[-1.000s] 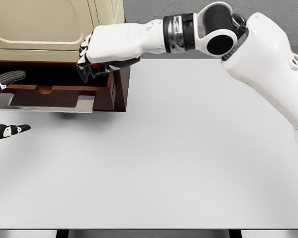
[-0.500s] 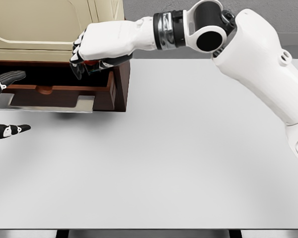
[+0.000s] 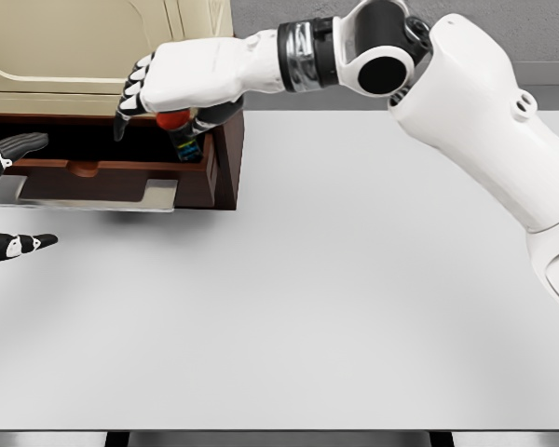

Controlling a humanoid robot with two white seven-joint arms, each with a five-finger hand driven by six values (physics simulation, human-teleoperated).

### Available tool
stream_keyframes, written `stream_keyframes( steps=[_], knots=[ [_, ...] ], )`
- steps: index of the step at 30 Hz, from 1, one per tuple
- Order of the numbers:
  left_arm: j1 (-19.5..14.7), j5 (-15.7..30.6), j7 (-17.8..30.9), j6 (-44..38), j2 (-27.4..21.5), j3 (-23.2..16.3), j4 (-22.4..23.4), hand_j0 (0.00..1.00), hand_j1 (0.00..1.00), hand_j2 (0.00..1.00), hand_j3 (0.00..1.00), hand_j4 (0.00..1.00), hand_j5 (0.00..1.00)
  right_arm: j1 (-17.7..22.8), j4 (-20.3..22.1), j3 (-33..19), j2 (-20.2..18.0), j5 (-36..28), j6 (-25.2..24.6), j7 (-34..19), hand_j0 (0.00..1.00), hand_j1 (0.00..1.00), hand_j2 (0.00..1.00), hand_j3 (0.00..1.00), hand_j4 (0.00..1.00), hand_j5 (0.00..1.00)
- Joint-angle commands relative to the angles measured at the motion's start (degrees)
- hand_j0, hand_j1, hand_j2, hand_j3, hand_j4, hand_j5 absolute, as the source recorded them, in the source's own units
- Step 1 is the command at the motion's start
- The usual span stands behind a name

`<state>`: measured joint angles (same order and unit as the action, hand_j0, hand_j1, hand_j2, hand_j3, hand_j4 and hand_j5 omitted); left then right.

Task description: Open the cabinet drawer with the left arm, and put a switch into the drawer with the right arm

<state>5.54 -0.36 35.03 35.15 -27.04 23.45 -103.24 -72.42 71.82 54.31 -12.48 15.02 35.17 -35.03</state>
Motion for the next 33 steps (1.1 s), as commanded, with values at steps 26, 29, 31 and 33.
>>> stream_keyframes(
  steps=[26, 29, 31, 33],
  knots=[
    [-1.6, 0.5, 0.0, -0.2, -0.1, -3.5, 0.0, 1.0, 1.0, 1.0, 1.0, 1.0, 1.0, 6.5, 14.5, -0.9, -28.4, -6.0, -0.2, 0.0, 1.0, 1.0, 1.0, 1.0, 1.0, 1.0],
    [-2.5, 0.5, 0.0, -0.2, 0.0, -5.7, 0.0, 1.0, 1.0, 1.0, 1.0, 1.0, 1.0, 10.2, 15.7, -1.0, -33.6, -6.0, -0.2, 0.0, 1.0, 1.0, 1.0, 1.0, 1.0, 1.0],
    [-2.5, 0.3, 0.0, -0.2, -0.1, -6.1, 0.0, 1.0, 1.0, 1.0, 1.0, 1.0, 1.0, 10.5, 16.5, -1.0, -33.9, -6.0, -0.2, 0.0, 1.0, 1.0, 1.0, 1.0, 1.0, 1.0],
    [-3.6, -0.5, 0.0, -0.2, 0.0, -9.4, 0.0, 1.0, 1.0, 1.0, 1.0, 1.0, 1.0, 10.9, 16.5, -1.0, -34.9, -6.0, -0.2, 0.0, 1.0, 1.0, 1.0, 1.0, 1.0, 1.0]
  ],
)
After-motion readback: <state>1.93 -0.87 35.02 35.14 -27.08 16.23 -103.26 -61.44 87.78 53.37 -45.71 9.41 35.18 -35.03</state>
